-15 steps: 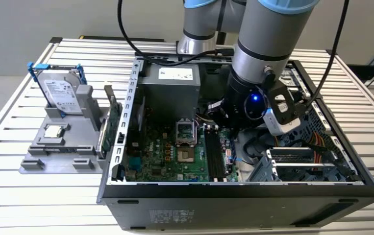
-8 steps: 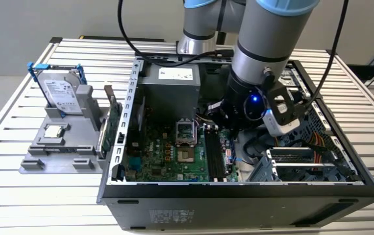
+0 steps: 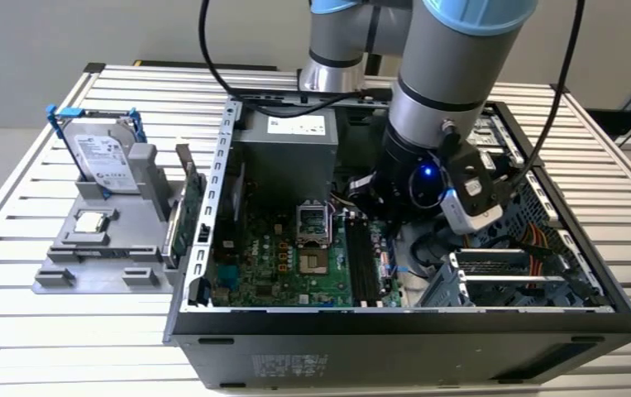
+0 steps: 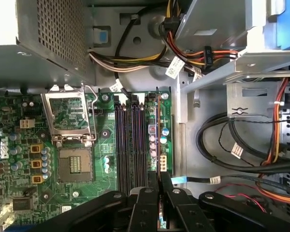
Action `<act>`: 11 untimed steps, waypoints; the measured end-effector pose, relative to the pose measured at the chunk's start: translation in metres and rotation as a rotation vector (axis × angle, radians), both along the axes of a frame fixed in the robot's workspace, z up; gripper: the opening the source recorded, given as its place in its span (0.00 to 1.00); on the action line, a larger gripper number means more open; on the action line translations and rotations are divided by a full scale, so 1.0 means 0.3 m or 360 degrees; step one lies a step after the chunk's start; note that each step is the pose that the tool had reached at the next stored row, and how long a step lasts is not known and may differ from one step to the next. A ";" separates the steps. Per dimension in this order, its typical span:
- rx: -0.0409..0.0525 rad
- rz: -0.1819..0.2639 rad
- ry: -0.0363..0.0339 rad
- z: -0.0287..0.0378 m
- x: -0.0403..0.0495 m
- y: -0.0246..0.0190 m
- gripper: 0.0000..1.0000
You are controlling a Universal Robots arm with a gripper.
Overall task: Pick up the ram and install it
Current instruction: 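Insert the ram into the slot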
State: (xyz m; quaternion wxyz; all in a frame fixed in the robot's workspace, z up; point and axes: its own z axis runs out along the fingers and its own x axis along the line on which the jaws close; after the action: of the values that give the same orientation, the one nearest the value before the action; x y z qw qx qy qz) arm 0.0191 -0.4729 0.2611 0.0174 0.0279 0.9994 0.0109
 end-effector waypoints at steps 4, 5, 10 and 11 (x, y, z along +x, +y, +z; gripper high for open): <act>0.0000 0.0003 0.0000 -0.011 -0.001 -0.006 0.00; 0.0000 0.0004 0.0000 -0.013 -0.001 -0.008 0.00; 0.0000 0.0008 0.0000 -0.023 -0.006 -0.011 0.00; 0.0000 0.0010 0.0000 -0.025 -0.008 -0.011 0.00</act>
State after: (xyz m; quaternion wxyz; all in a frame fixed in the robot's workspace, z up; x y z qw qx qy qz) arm 0.0168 -0.4763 0.2536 0.0173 0.0249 0.9995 0.0110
